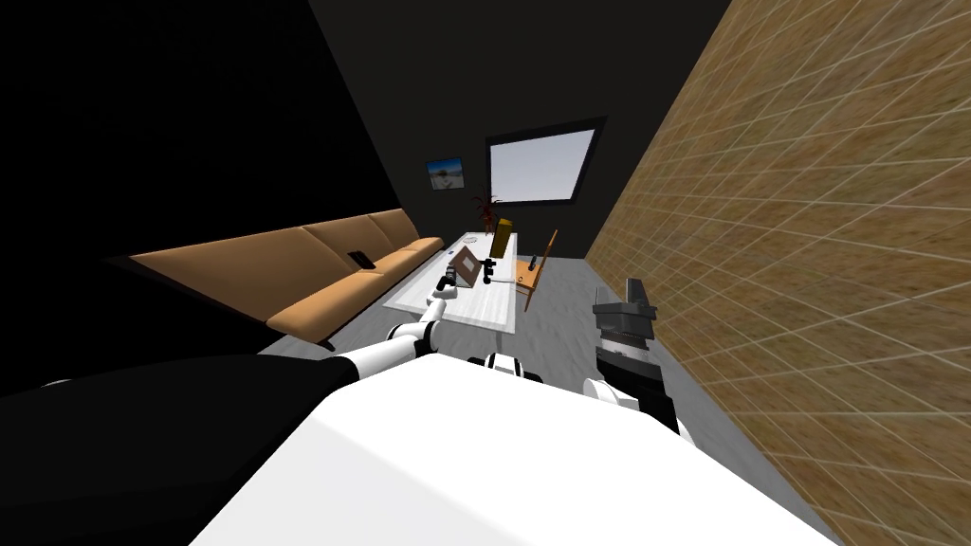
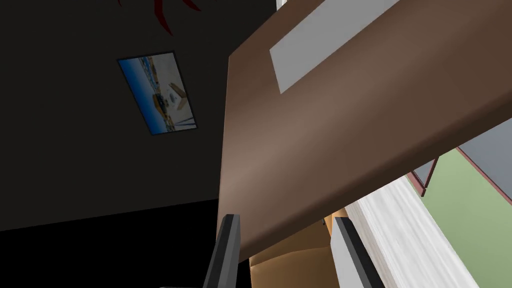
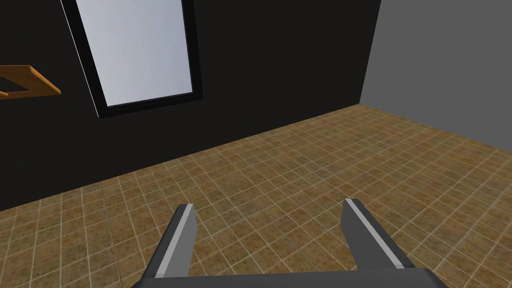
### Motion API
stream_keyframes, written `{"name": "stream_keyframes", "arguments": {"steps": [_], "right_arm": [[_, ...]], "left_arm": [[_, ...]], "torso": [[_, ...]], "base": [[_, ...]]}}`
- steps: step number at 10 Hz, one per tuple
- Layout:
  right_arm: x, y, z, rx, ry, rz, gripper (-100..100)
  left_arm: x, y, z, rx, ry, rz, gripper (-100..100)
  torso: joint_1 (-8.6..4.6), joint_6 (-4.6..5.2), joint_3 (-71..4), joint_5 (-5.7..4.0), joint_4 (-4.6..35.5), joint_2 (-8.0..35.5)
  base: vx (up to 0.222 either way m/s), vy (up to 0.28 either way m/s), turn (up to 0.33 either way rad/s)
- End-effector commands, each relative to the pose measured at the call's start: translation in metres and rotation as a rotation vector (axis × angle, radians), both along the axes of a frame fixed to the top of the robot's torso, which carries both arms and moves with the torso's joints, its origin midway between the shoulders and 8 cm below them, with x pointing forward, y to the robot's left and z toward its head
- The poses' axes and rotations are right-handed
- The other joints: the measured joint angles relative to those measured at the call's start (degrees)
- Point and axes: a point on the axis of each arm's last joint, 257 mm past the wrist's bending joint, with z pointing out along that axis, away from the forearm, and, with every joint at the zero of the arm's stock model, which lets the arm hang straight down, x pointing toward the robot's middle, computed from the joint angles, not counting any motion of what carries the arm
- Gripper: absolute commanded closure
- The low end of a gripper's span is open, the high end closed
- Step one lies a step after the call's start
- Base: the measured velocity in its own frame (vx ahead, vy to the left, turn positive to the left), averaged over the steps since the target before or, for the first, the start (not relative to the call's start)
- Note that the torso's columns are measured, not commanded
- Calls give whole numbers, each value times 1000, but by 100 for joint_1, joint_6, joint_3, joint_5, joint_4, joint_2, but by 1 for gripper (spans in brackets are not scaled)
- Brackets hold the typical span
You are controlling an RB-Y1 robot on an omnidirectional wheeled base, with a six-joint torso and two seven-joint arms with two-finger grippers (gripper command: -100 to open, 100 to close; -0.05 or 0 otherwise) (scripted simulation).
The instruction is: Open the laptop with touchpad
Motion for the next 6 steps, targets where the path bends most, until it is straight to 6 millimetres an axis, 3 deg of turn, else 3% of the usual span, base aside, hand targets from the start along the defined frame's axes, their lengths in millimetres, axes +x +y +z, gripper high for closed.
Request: {"name": "stream_keyframes", "arguments": {"steps": [1, 6], "right_arm": [[0, 0, 0, 0, 0, 0, 0], [0, 0, 0, 0, 0, 0, 0]], "left_arm": [[0, 0, -3, -54, -4, 7, 100], [-3, 0, -12, -156, -11, 22, 100]], "torso": [[0, -4, 0, 1, -2, -1], [3, -3, -5, -1, -1, -9]], "base": [[-4, 48, -36], [-7, 51, -25]]}}
